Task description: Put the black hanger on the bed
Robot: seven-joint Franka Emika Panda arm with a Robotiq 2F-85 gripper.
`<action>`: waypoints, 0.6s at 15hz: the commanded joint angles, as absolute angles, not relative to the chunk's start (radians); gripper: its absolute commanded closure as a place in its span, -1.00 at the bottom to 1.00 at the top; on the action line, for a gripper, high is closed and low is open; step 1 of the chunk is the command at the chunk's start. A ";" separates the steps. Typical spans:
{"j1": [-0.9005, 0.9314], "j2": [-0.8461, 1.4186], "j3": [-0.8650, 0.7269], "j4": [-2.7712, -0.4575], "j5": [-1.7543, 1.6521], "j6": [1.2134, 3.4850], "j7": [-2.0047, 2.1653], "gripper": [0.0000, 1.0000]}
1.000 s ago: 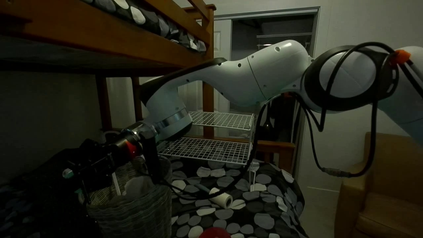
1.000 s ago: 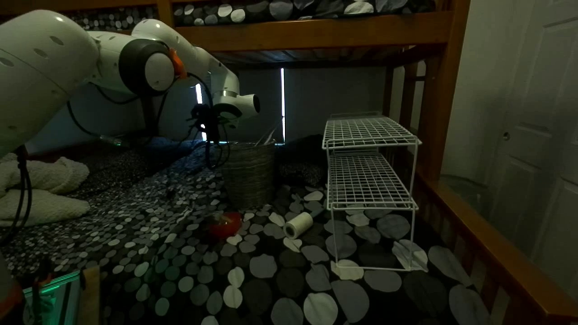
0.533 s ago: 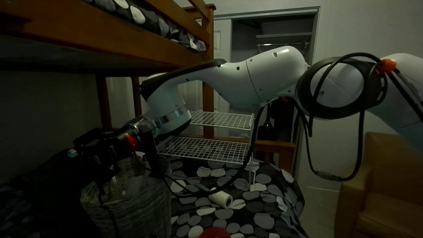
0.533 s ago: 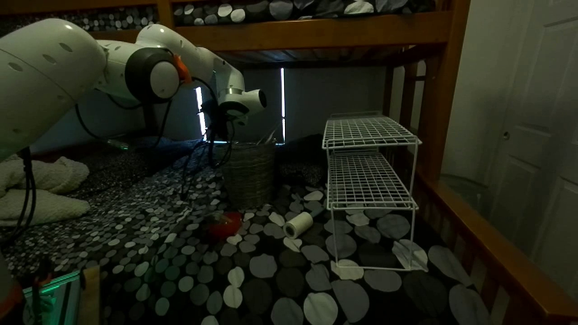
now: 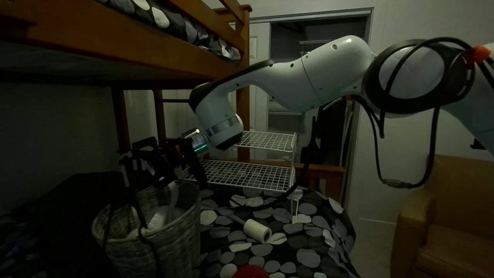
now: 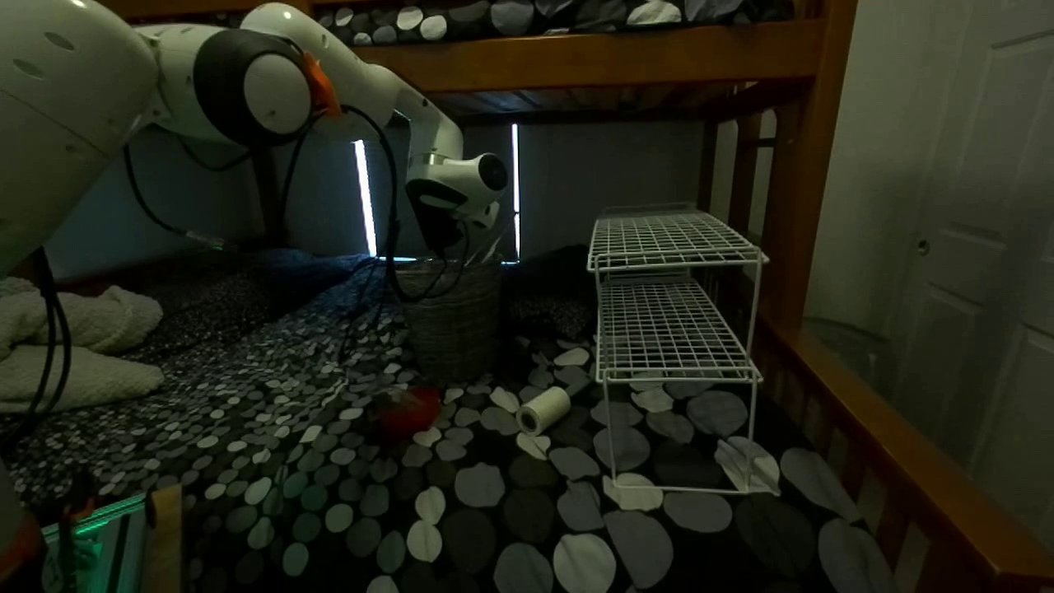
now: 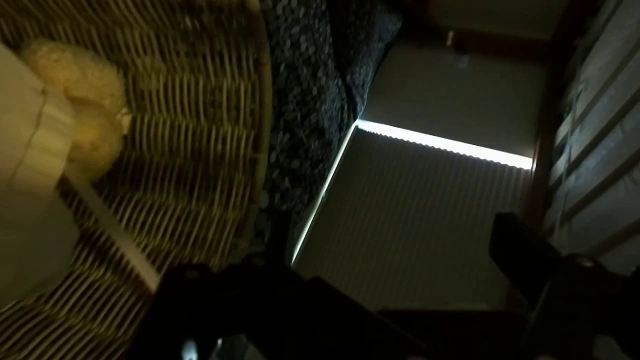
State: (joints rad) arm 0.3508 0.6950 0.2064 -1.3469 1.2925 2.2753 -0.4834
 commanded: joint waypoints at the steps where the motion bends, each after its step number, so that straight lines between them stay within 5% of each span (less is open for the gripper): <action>1: 0.335 0.522 0.212 -1.588 1.444 2.475 -0.529 -1.00; 7: 0.347 0.299 0.280 -1.852 1.754 2.889 -0.591 -1.00; 9: 0.351 0.386 0.273 -1.749 1.689 2.856 -0.565 -1.00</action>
